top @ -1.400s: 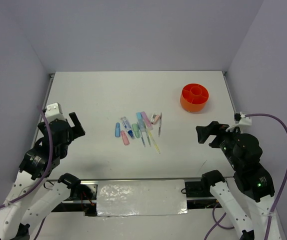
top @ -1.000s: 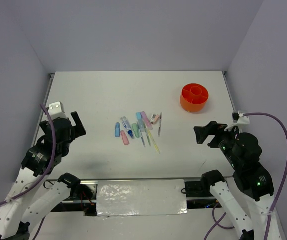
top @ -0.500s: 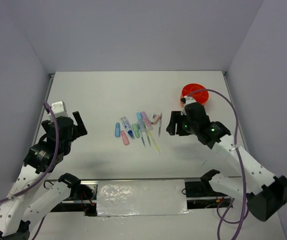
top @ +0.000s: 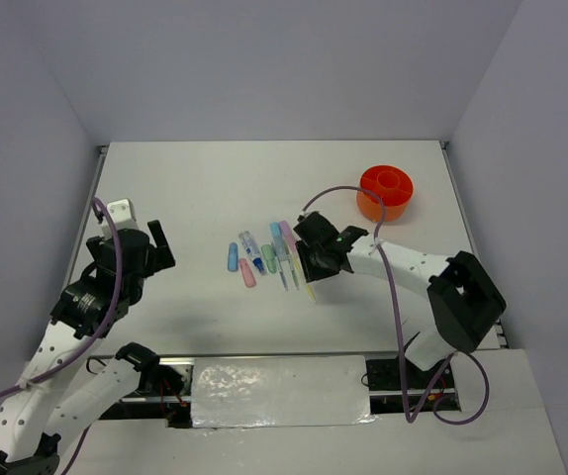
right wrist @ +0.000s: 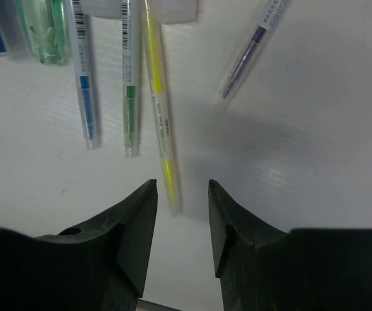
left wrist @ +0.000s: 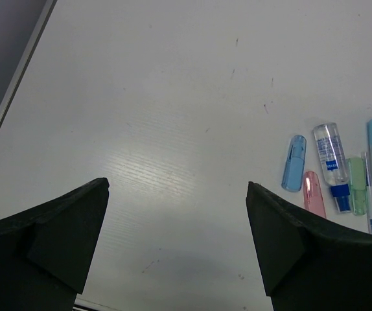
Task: Sort the stationery into containers
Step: Pick up the pen from the center of the board.
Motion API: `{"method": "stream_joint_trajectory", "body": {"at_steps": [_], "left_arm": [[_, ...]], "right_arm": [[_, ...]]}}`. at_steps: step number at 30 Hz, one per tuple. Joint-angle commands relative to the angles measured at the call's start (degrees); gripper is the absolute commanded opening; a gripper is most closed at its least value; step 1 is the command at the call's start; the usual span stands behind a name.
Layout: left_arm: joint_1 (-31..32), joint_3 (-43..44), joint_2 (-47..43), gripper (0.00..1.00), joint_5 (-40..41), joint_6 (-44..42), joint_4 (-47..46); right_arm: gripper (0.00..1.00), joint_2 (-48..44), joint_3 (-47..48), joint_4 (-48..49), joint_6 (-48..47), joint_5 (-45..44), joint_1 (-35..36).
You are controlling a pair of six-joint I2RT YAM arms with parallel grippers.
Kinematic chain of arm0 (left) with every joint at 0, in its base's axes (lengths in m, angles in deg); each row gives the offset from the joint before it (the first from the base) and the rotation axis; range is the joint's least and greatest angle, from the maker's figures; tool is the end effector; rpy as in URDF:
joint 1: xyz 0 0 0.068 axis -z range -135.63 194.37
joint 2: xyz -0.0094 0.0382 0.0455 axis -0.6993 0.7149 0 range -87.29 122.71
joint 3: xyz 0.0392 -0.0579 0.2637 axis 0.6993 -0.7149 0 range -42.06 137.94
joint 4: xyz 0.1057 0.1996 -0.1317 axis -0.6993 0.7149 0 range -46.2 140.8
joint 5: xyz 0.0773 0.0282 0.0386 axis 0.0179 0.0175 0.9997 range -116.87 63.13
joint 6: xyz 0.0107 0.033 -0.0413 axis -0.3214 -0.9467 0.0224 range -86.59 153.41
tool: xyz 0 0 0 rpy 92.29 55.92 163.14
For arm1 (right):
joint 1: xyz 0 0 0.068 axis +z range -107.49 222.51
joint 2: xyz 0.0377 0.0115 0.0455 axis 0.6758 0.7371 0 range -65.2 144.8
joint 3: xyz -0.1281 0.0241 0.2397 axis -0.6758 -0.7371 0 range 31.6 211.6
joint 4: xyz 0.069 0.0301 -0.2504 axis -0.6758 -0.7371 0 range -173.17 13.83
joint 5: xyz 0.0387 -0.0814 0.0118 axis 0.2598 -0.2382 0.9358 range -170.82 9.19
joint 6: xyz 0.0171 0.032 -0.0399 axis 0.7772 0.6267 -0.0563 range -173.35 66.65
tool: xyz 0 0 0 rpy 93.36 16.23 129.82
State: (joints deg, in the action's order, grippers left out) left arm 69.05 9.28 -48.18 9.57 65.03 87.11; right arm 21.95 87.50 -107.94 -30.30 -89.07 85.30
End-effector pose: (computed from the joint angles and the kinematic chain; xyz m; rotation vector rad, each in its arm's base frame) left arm 0.1267 -0.0350 0.3375 -0.4837 1.9400 0.0467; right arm 0.2213 0.1981 0.2040 -0.4111 2.6323 0.1858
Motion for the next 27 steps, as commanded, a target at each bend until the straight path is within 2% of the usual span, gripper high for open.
{"method": "stream_joint_trajectory", "body": {"at_steps": [1, 7, 12, 18, 20, 21, 23, 26, 27], "left_arm": [[0.1, -0.18, -0.44, 0.99, -0.85, -0.94, -1.65], [0.1, -0.18, 0.44, 0.99, -1.55, -1.21, -1.83], [0.1, -0.18, 0.52, 0.99, -1.9, -1.38, -2.0], [0.1, 0.7, 2.28, 0.99, -5.14, -0.77, -1.92], [0.1, 2.8, 4.72, 0.99, -6.65, 2.99, 0.79], [0.36, 3.42, 5.88, 0.99, -10.22, 6.41, 0.9], [2.19, 2.29, 7.9, 0.99, -13.15, 9.58, -1.46], [11.06, -0.96, 13.6, 0.99, -10.61, 17.58, -7.44], [15.96, -1.23, 17.97, 0.99, -10.17, 21.61, -9.89]], "right_arm": [[0.44, 2.48, 3.34, 3.03, -1.86, -1.24, 0.19], [0.43, 6.53, 3.43, 4.87, -2.92, -0.37, 0.37], [0.43, 5.75, 2.9, 5.75, -2.75, -0.19, 0.37], [0.46, -0.12, 1.76, 5.75, -3.01, -0.45, 0.37], [0.46, -2.24, 1.06, 5.41, -3.18, -0.19, 0.02], [0.47, -4.34, 0.97, 5.05, -3.1, -0.45, 0.02], [0.47, -6.55, 0.79, 3.57, -2.84, -0.89, -0.51], [0.48, -11.12, 1.05, 0.32, -2.31, -2.12, -2.26], [0.48, -13.91, 0.97, -0.57, -2.22, -2.56, -2.96]]}}
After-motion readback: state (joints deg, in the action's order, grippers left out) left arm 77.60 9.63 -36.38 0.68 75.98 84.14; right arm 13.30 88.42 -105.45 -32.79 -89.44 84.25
